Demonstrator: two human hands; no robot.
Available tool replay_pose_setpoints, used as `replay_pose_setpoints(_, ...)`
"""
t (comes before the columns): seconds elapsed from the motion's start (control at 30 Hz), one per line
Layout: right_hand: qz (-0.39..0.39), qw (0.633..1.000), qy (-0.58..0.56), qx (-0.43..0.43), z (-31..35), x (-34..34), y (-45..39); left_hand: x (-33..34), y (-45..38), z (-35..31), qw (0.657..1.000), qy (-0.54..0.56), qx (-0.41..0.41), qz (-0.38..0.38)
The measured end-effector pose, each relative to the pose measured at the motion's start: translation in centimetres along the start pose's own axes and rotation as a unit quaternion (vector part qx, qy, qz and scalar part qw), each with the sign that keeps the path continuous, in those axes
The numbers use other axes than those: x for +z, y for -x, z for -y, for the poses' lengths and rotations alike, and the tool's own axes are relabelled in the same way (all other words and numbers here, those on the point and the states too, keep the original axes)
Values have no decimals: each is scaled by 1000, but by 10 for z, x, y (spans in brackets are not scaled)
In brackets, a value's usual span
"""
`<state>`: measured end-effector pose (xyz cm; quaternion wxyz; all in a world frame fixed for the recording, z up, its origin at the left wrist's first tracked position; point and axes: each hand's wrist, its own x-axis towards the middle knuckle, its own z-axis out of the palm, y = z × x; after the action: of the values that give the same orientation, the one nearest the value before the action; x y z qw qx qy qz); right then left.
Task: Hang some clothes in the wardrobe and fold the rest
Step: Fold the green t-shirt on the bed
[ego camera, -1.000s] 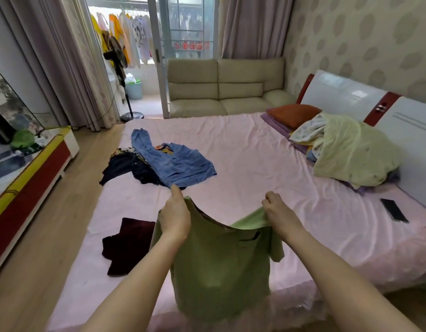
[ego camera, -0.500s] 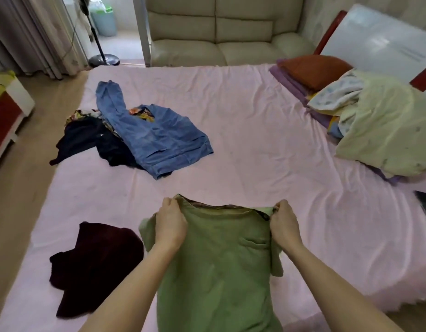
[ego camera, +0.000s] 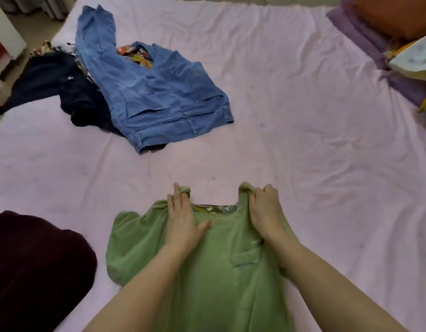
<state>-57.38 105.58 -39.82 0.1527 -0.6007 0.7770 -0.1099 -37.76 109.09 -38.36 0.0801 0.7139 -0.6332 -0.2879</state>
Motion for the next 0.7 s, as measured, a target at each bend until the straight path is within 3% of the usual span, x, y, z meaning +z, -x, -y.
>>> replay_pose_setpoints(0.07,-9,1000,-13,10,3,13,-19,4,-23,-4,999,-9,13,-28)
replay_pose_setpoints(0.2,29,989,-143,-6,6,21,-28,5,-50,-8,994,-98,13,-49)
replay_pose_setpoints(0.27,3,988,-156,0,-12,13,-20,11,-49,-16,994,-96,7,-59)
replay_pose_setpoints(0.37,-10,993,-87,82,-60,-3,2,25,-39,-39,991,-69,115,-25)
replay_pose_setpoints(0.47,90,985,-44,142,-100,-14,19,38,-44,-69,981,-18,194,9)
replay_pose_setpoints(0.57,159,980,-41,108,-115,-17,22,54,-64,-94,974,-43,221,14)
replay_pose_setpoints(0.7,117,978,-159,69,-126,-21,22,74,-77,-110,960,-168,218,39)
